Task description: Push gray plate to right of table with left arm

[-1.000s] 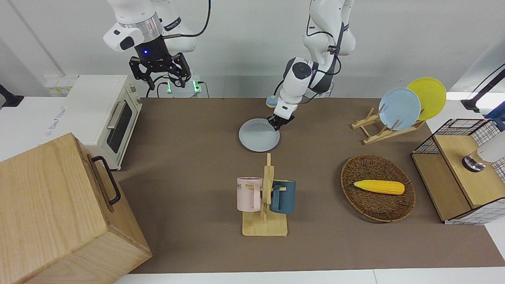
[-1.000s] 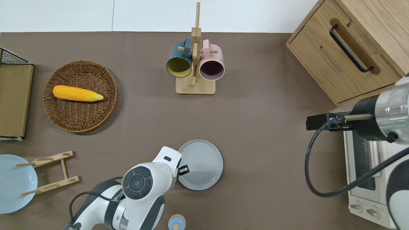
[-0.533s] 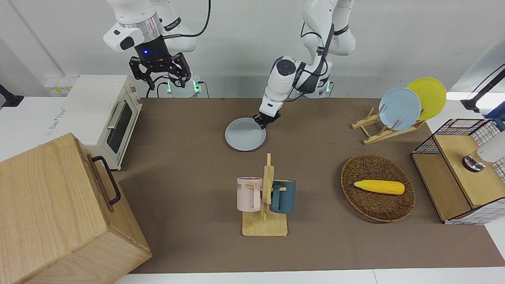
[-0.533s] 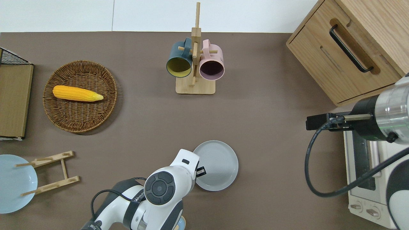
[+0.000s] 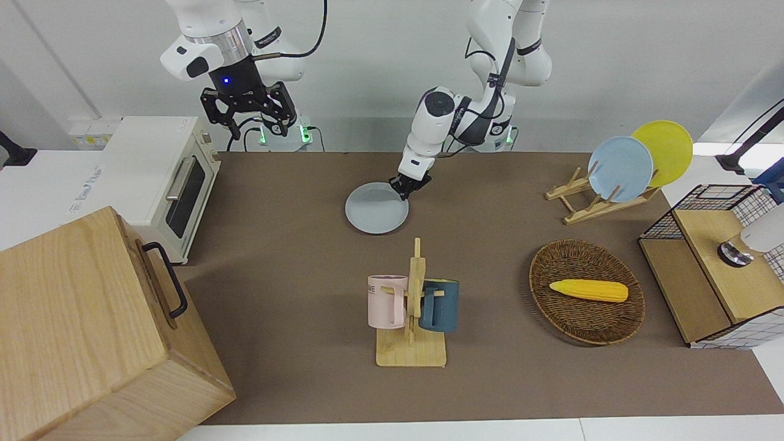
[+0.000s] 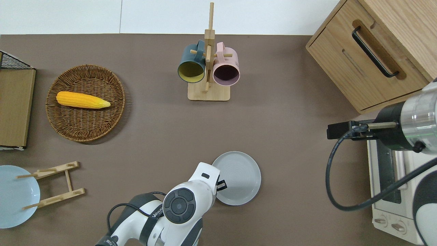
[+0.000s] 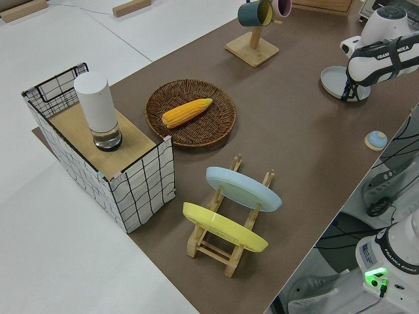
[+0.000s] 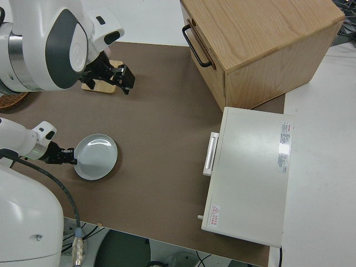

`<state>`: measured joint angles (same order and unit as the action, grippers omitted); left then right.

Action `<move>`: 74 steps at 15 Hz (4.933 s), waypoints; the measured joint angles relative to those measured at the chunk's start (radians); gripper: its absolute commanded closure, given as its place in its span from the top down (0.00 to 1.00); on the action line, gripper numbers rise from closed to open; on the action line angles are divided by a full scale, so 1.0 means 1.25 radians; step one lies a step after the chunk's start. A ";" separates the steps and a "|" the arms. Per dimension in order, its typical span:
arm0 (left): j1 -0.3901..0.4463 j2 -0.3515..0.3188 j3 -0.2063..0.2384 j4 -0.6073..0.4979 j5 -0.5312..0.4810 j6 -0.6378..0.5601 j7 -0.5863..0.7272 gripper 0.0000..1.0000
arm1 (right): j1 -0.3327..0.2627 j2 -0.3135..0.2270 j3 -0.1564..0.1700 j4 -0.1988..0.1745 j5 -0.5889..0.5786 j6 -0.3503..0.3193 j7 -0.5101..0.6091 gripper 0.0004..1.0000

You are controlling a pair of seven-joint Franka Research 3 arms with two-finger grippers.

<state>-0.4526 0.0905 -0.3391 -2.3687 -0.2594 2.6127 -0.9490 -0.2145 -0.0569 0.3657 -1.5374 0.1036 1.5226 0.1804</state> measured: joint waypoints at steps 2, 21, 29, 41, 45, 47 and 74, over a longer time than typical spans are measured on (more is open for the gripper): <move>-0.006 0.010 -0.006 0.013 0.000 0.003 -0.016 0.00 | 0.000 0.000 0.000 0.000 0.000 0.000 0.000 1.00; -0.041 0.075 -0.012 0.080 0.003 0.014 -0.047 0.99 | 0.000 0.000 0.000 0.000 0.000 0.000 0.000 1.00; 0.098 -0.030 0.008 0.156 0.069 -0.301 0.200 0.99 | 0.000 0.000 0.000 0.000 0.000 0.000 0.000 1.00; 0.432 -0.169 0.013 0.176 0.087 -0.443 0.545 0.99 | 0.000 0.000 0.000 0.000 0.000 0.000 0.000 1.00; 0.493 -0.171 0.013 0.229 0.128 -0.497 0.602 0.99 | 0.000 0.000 0.000 0.000 0.000 0.000 0.000 1.00; 0.520 -0.171 0.014 0.258 0.128 -0.526 0.623 0.99 | 0.000 0.000 0.000 0.000 0.000 0.000 0.000 1.00; 0.296 -0.167 0.327 0.565 0.130 -0.868 0.626 0.99 | 0.000 0.000 0.000 0.000 0.000 0.000 0.000 1.00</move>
<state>-0.0820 -0.1182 0.0692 -1.6619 -0.0975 1.5277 -0.1660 -0.2145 -0.0569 0.3657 -1.5374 0.1036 1.5226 0.1804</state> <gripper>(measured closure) 0.004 0.004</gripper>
